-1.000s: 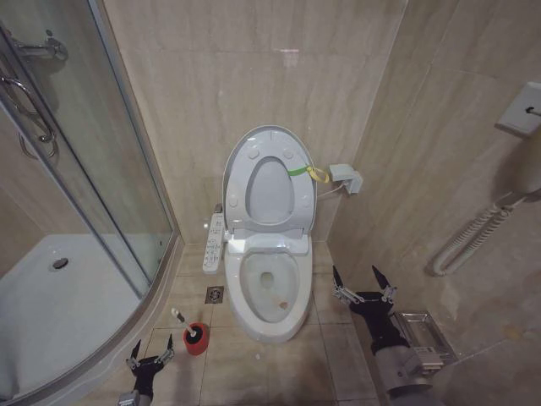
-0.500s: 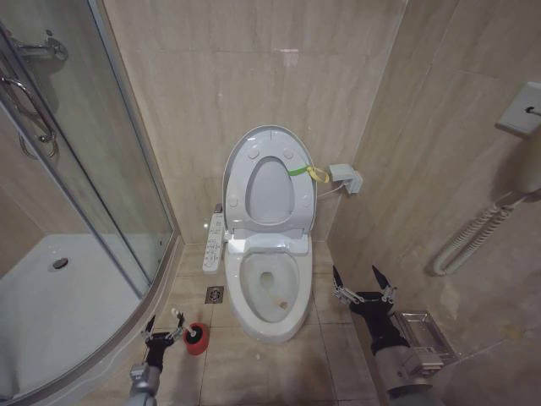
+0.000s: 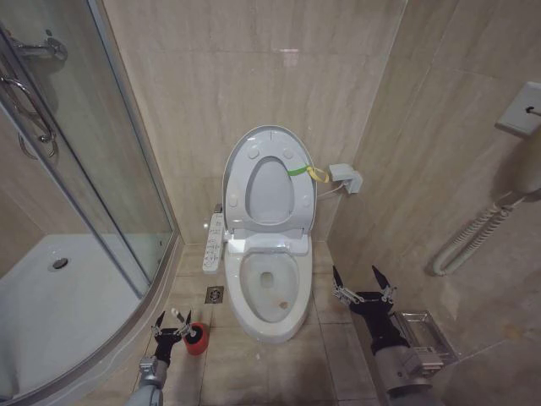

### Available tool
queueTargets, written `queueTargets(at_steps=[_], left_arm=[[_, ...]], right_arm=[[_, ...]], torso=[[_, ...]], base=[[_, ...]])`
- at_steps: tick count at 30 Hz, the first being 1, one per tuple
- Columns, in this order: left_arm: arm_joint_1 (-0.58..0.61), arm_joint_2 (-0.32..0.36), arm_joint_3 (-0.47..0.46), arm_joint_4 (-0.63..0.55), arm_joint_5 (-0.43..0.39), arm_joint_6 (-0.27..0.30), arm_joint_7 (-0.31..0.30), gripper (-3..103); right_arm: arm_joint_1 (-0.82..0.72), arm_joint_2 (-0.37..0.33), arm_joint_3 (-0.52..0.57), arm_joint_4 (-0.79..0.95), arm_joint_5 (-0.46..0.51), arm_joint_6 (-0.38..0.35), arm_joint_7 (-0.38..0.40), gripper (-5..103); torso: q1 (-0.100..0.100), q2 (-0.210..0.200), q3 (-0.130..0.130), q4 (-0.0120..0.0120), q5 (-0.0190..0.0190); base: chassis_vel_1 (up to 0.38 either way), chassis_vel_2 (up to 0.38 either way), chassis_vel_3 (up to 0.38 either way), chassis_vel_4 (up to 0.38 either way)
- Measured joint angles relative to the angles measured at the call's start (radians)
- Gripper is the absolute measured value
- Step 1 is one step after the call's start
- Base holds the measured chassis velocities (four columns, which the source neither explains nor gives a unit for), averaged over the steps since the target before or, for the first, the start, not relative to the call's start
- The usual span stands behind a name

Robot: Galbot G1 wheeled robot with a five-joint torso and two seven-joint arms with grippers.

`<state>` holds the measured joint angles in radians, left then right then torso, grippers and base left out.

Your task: Open the toilet lid, clean the toilet bowl with a toilet brush, close the toilet lid, and flush.

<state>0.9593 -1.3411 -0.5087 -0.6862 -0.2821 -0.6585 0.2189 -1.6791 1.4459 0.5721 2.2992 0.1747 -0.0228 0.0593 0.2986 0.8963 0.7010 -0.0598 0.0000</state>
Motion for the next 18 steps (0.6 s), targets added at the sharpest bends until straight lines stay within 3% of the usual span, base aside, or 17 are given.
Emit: queueTargets(at_steps=[18], left_arm=[[-0.047,-0.002,-0.003,0.095,0.034,-0.019,0.001,98]], right_arm=[[0.0,0.0,0.0,0.0,0.0,0.0,0.0,100]], torso=[[0.0,0.0,0.0,0.0,0.0]], base=[[0.0,0.0,0.0,0.0]])
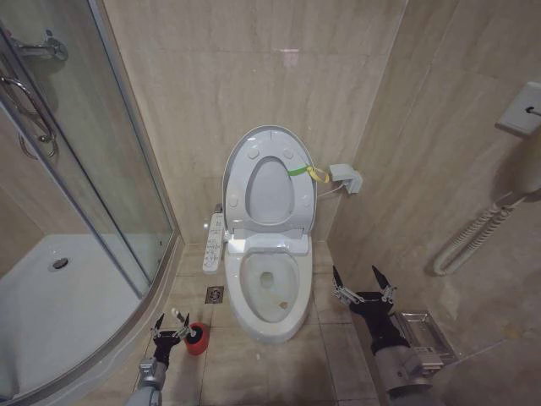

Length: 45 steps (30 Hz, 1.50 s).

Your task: Open the toilet lid, clean the toilet bowl with a toilet brush, close the toilet lid, and flush.

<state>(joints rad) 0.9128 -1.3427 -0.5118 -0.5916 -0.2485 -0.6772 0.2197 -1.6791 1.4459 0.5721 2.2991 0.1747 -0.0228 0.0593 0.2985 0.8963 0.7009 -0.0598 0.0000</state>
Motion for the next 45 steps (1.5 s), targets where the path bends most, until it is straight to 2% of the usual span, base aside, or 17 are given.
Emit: queueTargets(at_steps=[11,17,18,23,45], left_arm=[[-0.043,0.002,0.007,0.058,0.009,0.0,0.024,101],[-0.044,0.001,0.025,0.057,0.002,0.002,0.026,101],[-0.044,-0.003,0.025,0.056,0.002,0.002,0.025,97],[-0.04,-0.018,0.018,0.051,0.001,0.002,0.021,97],[-0.05,-0.003,0.012,0.086,0.028,-0.003,0.032,97]], right_arm=[[0.0,0.0,0.0,0.0,0.0,0.0,0.0,100],[0.0,0.0,0.0,0.0,0.0,0.0,0.0,100],[0.0,0.0,0.0,0.0,0.0,0.0,0.0,100],[0.0,0.0,0.0,0.0,0.0,0.0,0.0,100],[0.0,0.0,0.0,0.0,0.0,0.0,0.0,100]], torso=[[0.0,0.0,0.0,-0.0001,0.0],[0.0,0.0,0.0,0.0001,0.0001],[0.0,0.0,0.0,0.0001,0.0],[0.0,0.0,0.0,-0.0002,-0.0001],[0.0,0.0,0.0,0.0,0.0]], base=[[0.0,0.0,0.0,0.0],[0.0,0.0,0.0,0.0],[0.0,0.0,0.0,0.0],[0.0,0.0,0.0,0.0],[0.0,0.0,0.0,0.0]])
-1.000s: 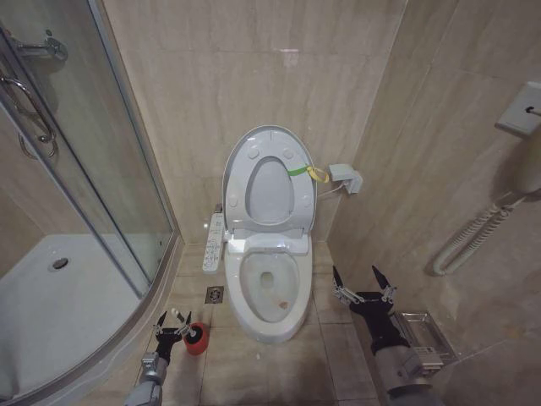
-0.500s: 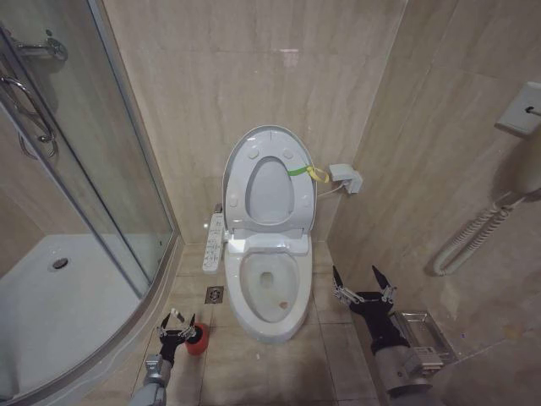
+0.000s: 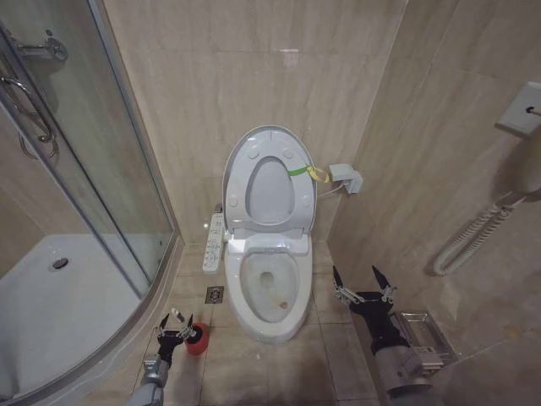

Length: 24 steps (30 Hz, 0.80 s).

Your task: Open the toilet lid, clean the toilet bowl with a toilet brush, close the toilet lid, and flush.

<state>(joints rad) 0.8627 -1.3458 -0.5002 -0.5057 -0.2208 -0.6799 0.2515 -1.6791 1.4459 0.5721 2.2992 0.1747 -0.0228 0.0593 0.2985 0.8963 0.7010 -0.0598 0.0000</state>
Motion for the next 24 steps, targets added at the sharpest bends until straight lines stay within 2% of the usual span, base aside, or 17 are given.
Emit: queueTargets(at_steps=[1,2,8,9,23,24], left_arm=[[0.0,0.0,0.0,0.0,0.0,0.0,0.0,97],[0.0,0.0,0.0,-0.001,0.0,0.0,0.001,90],[-0.001,0.001,0.001,-0.001,0.007,-0.001,0.004,90],[-0.003,0.001,0.001,0.0,0.008,-0.001,0.004,86],[-0.017,0.003,0.003,0.016,0.024,0.001,0.006,88],[-0.017,0.003,0.003,0.016,0.024,0.001,0.006,85]], right_arm=[[0.0,0.0,0.0,0.0,0.0,0.0,0.0,100],[0.0,0.0,0.0,0.0,0.0,0.0,0.0,100],[0.0,0.0,0.0,0.0,0.0,0.0,0.0,100],[0.0,0.0,0.0,0.0,0.0,0.0,0.0,100],[0.0,0.0,0.0,0.0,0.0,0.0,0.0,100],[0.0,0.0,0.0,0.0,0.0,0.0,0.0,100]], torso=[[0.0,0.0,0.0,0.0,0.0],[0.0,0.0,0.0,0.0,0.0],[0.0,0.0,0.0,0.0,0.0],[0.0,0.0,0.0,0.0,0.0],[0.0,0.0,0.0,0.0,0.0],[0.0,0.0,0.0,0.0,0.0]], base=[[0.0,0.0,0.0,0.0],[0.0,0.0,0.0,0.0],[0.0,0.0,0.0,0.0],[0.0,0.0,0.0,0.0],[0.0,0.0,0.0,0.0],[0.0,0.0,0.0,0.0]])
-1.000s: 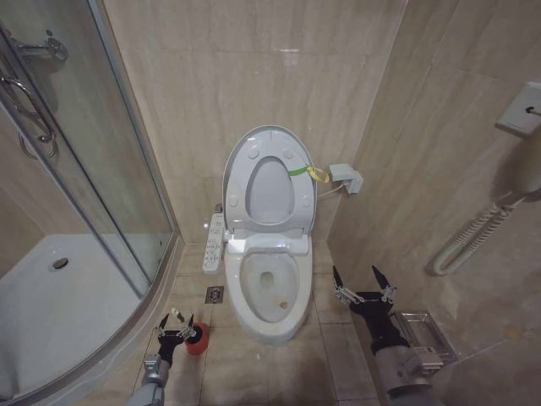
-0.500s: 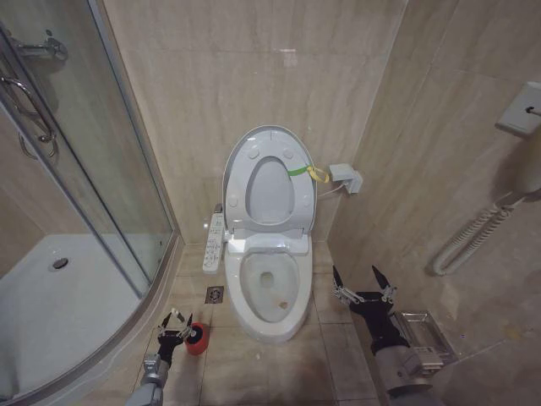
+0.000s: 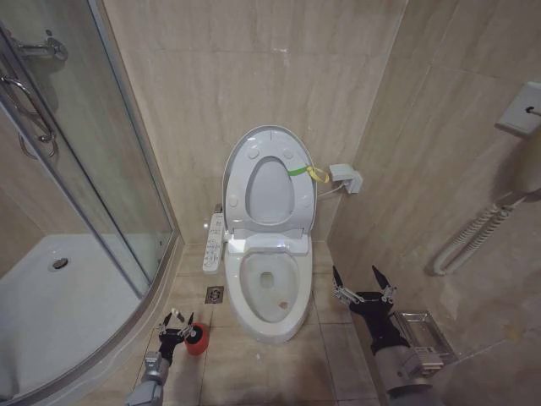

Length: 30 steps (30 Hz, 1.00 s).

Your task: Open the toilet lid, clean the toilet bowl with a toilet brush, close the toilet lid, and flush.

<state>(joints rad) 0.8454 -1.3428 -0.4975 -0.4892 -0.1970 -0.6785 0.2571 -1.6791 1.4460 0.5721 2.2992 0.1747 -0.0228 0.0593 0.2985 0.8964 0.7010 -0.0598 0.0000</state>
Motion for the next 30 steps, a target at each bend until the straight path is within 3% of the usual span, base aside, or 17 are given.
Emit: queueTargets(at_steps=[7,8,14,15,22,23,30], left_arm=[[-0.004,0.002,0.001,0.008,0.0,0.001,-0.001,85],[-0.006,0.004,0.002,0.011,0.0,0.001,-0.001,65],[-0.013,0.008,0.0,0.019,0.002,0.002,0.031,65],[-0.013,0.008,0.0,0.019,0.003,0.002,0.034,39],[-0.01,0.013,-0.006,0.025,0.004,-0.001,0.076,39],[-0.009,0.015,-0.007,0.025,0.0,-0.001,0.081,18],[0.001,0.017,-0.009,0.019,-0.039,0.001,0.09,18]], right_arm=[[0.0,0.0,0.0,0.0,0.0,0.0,0.0,100],[0.0,0.0,0.0,0.0,0.0,0.0,0.0,100],[0.0,0.0,0.0,0.0,0.0,0.0,0.0,100],[0.0,0.0,0.0,0.0,0.0,0.0,0.0,100],[0.0,0.0,0.0,0.0,0.0,0.0,0.0,100],[0.0,0.0,0.0,0.0,0.0,0.0,0.0,100],[0.0,0.0,0.0,0.0,0.0,0.0,0.0,100]], torso=[[0.0,0.0,0.0,0.0,-0.0001],[0.0,0.0,0.0,0.0,0.0],[0.0,0.0,0.0,0.0,0.0],[0.0,0.0,0.0,0.0,-0.0001],[0.0,0.0,0.0,0.0,-0.0001],[0.0,0.0,0.0,0.0,-0.0001],[0.0,0.0,0.0,0.0,-0.0001]], base=[[0.0,0.0,0.0,0.0],[0.0,0.0,0.0,0.0],[0.0,0.0,0.0,0.0],[0.0,0.0,0.0,0.0],[0.0,0.0,0.0,0.0],[0.0,0.0,0.0,0.0],[0.0,0.0,0.0,0.0]])
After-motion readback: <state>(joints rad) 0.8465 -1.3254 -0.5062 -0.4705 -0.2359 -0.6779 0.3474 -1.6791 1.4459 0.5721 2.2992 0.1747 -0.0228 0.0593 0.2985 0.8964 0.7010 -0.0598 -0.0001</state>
